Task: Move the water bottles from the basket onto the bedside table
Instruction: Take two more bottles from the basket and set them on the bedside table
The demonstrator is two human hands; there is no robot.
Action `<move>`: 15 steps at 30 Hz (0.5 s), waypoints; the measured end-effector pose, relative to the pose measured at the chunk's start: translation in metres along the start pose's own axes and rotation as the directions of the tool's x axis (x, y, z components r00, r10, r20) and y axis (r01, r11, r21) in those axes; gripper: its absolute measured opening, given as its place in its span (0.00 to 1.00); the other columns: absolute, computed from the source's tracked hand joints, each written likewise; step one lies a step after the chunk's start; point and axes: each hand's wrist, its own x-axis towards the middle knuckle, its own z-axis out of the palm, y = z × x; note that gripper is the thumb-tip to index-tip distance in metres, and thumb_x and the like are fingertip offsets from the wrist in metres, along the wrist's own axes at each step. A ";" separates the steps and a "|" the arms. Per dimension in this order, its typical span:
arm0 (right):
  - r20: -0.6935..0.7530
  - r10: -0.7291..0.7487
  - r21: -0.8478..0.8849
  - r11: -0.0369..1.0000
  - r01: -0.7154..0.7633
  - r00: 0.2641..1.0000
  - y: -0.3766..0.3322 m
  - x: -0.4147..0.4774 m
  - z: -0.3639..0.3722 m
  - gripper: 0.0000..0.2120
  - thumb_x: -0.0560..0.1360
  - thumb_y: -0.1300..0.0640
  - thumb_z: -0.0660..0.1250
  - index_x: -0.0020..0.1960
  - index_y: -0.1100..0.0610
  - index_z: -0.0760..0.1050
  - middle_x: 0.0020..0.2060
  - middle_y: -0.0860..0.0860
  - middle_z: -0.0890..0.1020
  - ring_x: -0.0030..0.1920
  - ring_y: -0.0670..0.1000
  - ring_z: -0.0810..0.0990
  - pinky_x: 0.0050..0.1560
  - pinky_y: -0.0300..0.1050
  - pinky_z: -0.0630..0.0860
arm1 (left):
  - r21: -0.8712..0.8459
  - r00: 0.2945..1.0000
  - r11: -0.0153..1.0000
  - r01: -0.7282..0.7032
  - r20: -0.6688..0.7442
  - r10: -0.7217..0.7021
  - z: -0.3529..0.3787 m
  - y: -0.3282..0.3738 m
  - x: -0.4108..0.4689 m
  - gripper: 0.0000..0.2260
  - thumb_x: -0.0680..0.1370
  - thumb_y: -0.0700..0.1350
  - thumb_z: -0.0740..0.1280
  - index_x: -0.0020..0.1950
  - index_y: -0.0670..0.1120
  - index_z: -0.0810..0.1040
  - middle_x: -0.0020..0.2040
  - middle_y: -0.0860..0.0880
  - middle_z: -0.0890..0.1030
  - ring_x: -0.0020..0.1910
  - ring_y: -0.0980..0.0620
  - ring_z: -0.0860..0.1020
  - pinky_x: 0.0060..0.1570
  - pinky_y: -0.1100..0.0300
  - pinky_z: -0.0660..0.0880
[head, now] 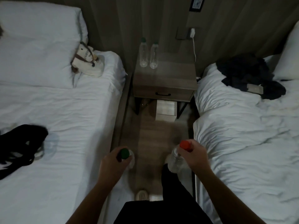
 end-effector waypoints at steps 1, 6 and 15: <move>0.007 -0.005 -0.040 0.999 0.005 1.000 0.002 0.014 -0.001 0.08 0.66 0.55 0.75 0.41 0.50 0.77 0.36 0.48 0.82 0.39 0.48 0.81 0.42 0.47 0.77 | -0.009 1.000 1.000 0.009 0.008 -0.009 0.007 0.005 0.010 0.15 0.67 0.48 0.76 0.53 0.52 0.80 0.38 0.56 0.80 0.37 0.58 0.78 0.40 0.64 0.76; -0.014 -0.042 -0.047 0.998 0.041 0.999 -0.004 0.097 -0.019 0.10 0.66 0.55 0.76 0.43 0.50 0.76 0.38 0.50 0.82 0.41 0.52 0.81 0.44 0.49 0.77 | -0.040 0.999 0.999 0.029 0.041 -0.027 0.041 0.042 0.065 0.15 0.67 0.48 0.76 0.52 0.53 0.80 0.37 0.59 0.79 0.37 0.64 0.77 0.36 0.74 0.69; 0.067 -0.139 0.059 0.989 0.136 0.988 -0.072 0.256 -0.079 0.11 0.67 0.55 0.76 0.44 0.47 0.75 0.38 0.44 0.81 0.42 0.42 0.80 0.42 0.37 0.74 | -0.007 0.999 1.000 0.002 -0.047 -0.002 0.079 0.152 0.182 0.15 0.69 0.49 0.75 0.54 0.51 0.80 0.38 0.52 0.82 0.38 0.54 0.80 0.43 0.57 0.79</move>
